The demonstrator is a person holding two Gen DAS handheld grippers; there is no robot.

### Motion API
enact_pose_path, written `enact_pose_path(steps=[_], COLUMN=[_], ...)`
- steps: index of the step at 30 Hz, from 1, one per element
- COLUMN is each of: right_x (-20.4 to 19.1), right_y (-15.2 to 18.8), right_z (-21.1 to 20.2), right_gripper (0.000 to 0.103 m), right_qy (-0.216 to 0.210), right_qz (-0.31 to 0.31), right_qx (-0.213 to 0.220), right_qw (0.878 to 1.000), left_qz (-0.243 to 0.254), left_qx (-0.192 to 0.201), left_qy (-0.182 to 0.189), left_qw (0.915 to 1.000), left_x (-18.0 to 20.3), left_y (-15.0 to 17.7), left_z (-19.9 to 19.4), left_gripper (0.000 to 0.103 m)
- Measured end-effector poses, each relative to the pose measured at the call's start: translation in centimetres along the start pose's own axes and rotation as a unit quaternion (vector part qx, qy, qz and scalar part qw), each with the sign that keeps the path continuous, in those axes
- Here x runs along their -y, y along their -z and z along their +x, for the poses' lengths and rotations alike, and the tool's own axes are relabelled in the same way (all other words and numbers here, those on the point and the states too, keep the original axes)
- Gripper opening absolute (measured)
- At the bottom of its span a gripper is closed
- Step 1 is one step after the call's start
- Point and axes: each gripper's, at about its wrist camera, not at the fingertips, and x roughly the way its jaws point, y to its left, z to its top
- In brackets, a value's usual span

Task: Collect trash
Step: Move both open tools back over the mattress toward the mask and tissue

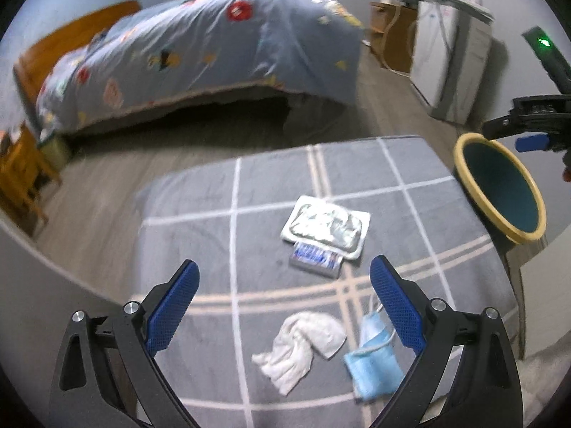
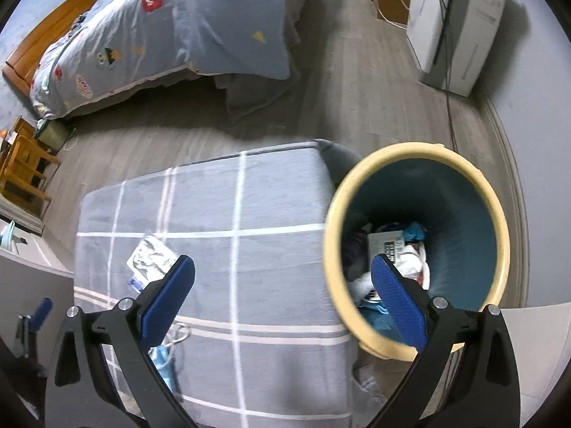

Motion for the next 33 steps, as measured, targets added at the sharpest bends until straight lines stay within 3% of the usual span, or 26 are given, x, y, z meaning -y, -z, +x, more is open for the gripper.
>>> enact_pose_path(steps=[6,13,16,18,22,33], right_x=[-2.1,-4.1,-4.5,-4.9,-5.9,-9.5], right_y=[0.8,2.3,3.8,4.9,7.2,12.9], right_z=[0.3,0.3,0.7,0.9,0.4,2.4], right_gripper=[0.097,0.097,0.097,0.097,0.097,0.097], right_qy=[0.002,0.001,-0.002,0.020,0.026,0.023], right_qz=[-0.002,0.007,0.026,0.029,0.032,0.033], right_qx=[-0.011,-0.014,-0.024,-0.025,-0.003,-0.017], right_qw=[1.000,1.000,0.999,0.999,0.999,0.999], left_qz=[-0.023,0.054,0.060,0.050,0.042,0.029], left_qx=[-0.018,-0.066,-0.070,-0.070,-0.061,-0.050], left_qy=[0.007,-0.004,-0.003,0.005,0.017,0.006], left_qw=[0.9996,0.9963,0.9957,0.9963,0.9971,0.9983], left_x=[-1.9,-0.9,-1.1,-1.4,-1.4,-4.2], left_y=[1.9,4.6,5.1,5.1,5.1,5.4], left_z=[0.6,3.2,3.4,3.3,2.5,1.1], left_gripper=[0.095,0.095,0.095,0.095,0.095,0.095])
